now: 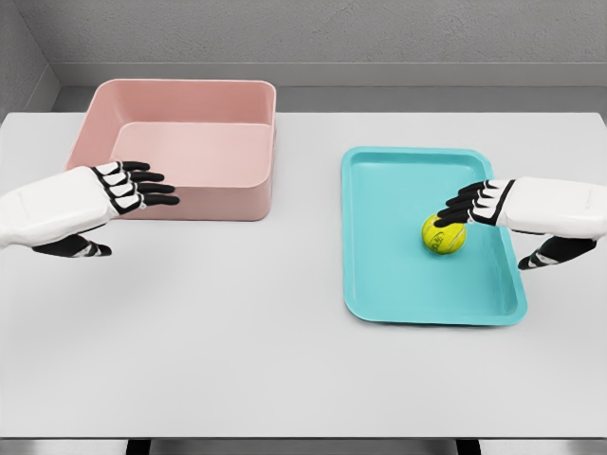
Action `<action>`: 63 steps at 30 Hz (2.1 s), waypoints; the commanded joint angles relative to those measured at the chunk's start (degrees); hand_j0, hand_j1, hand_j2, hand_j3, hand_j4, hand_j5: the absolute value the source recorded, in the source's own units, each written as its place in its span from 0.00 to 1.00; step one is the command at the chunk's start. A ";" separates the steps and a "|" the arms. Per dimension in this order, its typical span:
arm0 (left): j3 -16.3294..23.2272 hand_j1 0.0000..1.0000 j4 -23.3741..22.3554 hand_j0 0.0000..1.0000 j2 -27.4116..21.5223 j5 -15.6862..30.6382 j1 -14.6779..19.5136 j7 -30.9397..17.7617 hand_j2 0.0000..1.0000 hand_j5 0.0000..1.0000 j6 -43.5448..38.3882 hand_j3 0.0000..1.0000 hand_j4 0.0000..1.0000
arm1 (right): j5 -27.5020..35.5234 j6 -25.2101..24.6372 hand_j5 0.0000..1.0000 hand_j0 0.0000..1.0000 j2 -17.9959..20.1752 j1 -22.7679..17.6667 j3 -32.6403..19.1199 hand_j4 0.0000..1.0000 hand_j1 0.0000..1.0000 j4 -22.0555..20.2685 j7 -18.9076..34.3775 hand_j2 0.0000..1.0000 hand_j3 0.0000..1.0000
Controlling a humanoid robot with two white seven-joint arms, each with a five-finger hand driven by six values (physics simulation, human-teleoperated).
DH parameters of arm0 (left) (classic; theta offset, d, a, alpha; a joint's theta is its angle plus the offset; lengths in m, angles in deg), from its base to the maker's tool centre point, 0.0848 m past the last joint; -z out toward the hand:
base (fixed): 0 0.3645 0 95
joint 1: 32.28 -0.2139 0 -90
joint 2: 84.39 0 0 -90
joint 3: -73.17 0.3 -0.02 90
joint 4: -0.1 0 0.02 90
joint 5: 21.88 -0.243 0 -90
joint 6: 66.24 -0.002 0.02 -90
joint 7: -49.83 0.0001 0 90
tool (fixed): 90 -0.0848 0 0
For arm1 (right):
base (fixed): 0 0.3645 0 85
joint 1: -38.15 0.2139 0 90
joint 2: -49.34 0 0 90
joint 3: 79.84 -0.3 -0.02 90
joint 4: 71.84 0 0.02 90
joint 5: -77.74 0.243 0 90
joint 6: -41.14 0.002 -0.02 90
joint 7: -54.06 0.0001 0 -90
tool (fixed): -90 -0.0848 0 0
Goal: Put the tennis from the blue tray into the pink basket with both arms
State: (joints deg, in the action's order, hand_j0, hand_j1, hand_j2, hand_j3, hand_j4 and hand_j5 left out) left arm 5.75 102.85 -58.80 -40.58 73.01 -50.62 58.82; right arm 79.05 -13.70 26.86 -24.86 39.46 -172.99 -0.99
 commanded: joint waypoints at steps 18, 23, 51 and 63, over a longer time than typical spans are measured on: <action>-0.08 1.00 0.08 1.00 -0.72 0.51 0.09 -0.01 1.00 1.00 -0.06 1.00 1.00 | -9.48 -0.16 1.00 1.00 -17.42 8.17 4.09 1.00 1.00 14.66 0.04 1.00 1.00; -0.08 1.00 0.08 1.00 -0.72 0.59 0.09 -0.01 1.00 1.00 -0.06 1.00 1.00 | -9.92 -0.16 1.00 1.00 -16.98 8.09 4.88 1.00 1.00 16.78 0.04 1.00 1.00; -0.08 1.00 0.34 1.00 -1.51 0.86 0.09 0.08 1.00 1.00 -0.06 1.00 1.00 | -15.10 -0.16 0.99 0.99 -21.90 8.17 9.80 0.99 0.99 27.06 0.04 0.99 0.99; -0.17 1.00 0.34 1.00 -2.30 0.94 0.26 0.26 1.00 1.00 -0.06 1.00 1.00 | -16.34 -0.16 0.91 0.91 -21.99 8.61 9.54 0.91 0.91 26.80 0.04 0.91 0.91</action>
State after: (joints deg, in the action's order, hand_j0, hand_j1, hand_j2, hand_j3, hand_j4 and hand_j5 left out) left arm 5.61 103.19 -60.82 -40.02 73.27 -50.44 58.82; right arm 62.39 -13.71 4.82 -16.25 49.10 -146.14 -0.92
